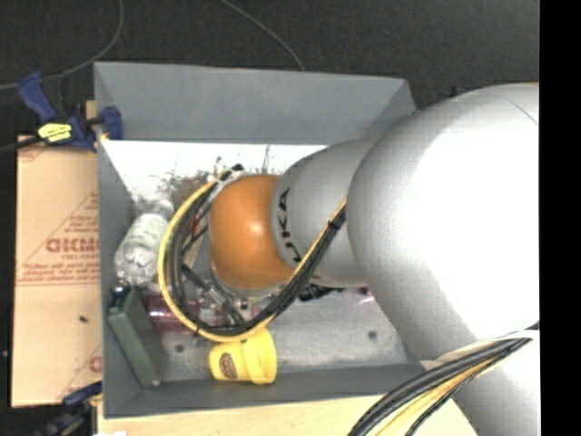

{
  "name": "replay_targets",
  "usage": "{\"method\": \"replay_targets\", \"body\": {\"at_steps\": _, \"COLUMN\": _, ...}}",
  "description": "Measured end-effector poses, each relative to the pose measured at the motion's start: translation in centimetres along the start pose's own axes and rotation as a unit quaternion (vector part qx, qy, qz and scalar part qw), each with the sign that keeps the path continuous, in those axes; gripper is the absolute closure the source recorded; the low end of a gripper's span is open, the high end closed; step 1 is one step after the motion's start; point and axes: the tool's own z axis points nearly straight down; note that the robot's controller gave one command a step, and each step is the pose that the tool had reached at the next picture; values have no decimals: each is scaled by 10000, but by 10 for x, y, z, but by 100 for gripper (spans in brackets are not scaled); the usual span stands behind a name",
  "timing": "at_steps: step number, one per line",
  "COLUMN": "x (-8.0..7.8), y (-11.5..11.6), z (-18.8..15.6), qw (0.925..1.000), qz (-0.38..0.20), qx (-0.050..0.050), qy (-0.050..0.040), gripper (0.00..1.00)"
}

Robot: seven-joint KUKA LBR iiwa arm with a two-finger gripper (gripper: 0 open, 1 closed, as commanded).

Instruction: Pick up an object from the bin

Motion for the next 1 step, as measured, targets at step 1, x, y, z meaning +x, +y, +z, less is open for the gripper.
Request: {"method": "replay_targets", "body": {"at_steps": 1, "x": 0, "y": 0, "z": 0, "qw": 10000, "qz": 2, "qx": 0, "qy": 0, "gripper": 100}}
